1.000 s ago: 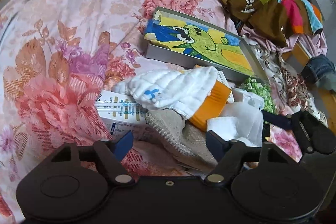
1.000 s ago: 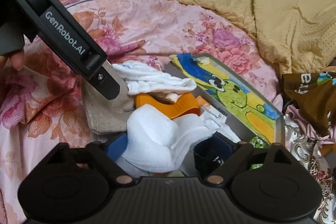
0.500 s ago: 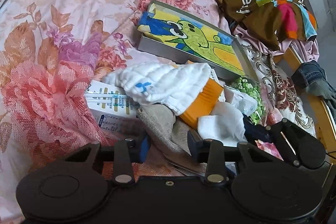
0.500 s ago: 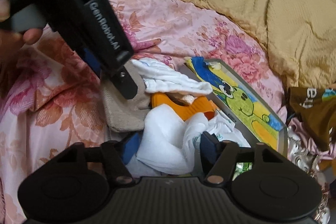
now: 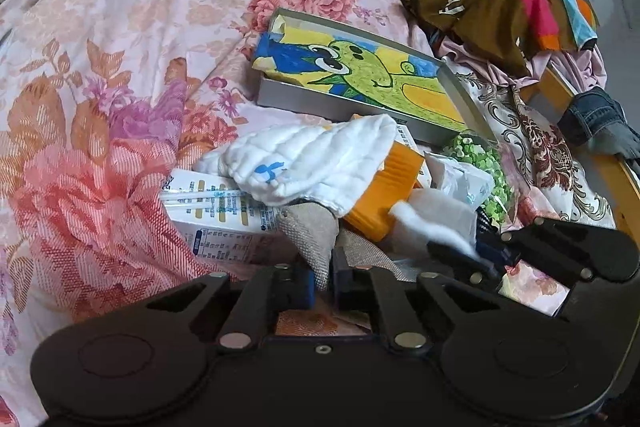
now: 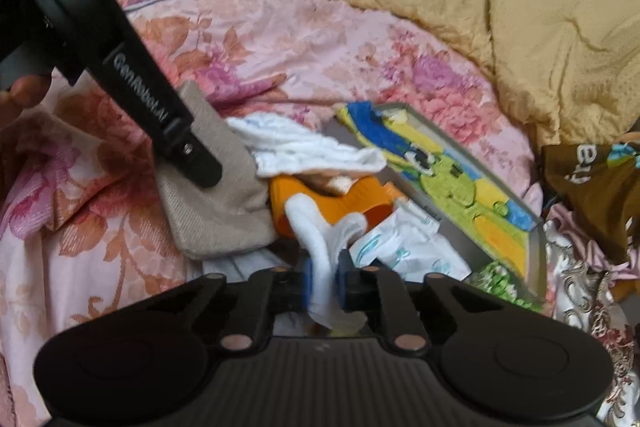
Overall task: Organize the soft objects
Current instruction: 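Grasp the white sock with the right tool while the left tool grasps the beige drawstring pouch, then lift and carry the white sock and beige pouch over the painted tray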
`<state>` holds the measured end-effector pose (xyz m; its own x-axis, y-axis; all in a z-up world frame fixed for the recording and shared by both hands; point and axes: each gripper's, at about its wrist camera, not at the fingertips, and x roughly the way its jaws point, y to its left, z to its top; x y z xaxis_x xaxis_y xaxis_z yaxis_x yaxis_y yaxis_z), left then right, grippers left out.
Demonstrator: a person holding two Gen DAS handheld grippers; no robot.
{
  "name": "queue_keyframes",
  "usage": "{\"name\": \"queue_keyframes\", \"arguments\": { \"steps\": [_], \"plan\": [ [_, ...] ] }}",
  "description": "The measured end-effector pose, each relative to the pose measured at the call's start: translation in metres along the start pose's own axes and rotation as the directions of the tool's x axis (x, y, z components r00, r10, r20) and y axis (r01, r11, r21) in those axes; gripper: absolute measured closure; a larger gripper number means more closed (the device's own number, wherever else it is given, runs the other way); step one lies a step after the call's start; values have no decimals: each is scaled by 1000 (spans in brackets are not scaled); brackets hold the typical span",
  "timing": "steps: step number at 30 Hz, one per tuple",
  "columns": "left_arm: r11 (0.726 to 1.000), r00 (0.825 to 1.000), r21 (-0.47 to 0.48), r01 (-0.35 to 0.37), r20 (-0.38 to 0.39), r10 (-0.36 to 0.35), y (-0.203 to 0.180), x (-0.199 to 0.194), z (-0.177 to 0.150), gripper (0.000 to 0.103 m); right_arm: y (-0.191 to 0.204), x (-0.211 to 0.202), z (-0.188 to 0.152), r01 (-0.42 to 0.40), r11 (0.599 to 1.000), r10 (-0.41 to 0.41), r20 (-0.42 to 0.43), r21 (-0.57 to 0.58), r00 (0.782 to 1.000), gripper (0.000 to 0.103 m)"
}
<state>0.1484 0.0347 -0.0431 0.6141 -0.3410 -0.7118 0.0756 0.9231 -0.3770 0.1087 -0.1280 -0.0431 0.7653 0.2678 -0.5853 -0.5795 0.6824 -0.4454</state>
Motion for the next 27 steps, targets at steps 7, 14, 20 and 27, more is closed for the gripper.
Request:
{"name": "queue_keyframes", "arguments": {
  "steps": [7,14,20,27],
  "plan": [
    [996,998,89,-9,58,3,-12,-13,-5,100,-5,-18,4,59,998,-60,94,16,994,95],
    [994,991,96,56,118,-68,-18,-37,-8,100,-20,-41,6,112,989,-129,186,97,974,95],
    [982,973,60,177,141,-184,-21,-53,-5,100,-36,-56,4,136,977,-170,217,163,961,95],
    [970,943,119,211,236,-234,-32,-73,-1,100,-57,-68,5,167,951,-238,273,258,932,94]
  ]
}}
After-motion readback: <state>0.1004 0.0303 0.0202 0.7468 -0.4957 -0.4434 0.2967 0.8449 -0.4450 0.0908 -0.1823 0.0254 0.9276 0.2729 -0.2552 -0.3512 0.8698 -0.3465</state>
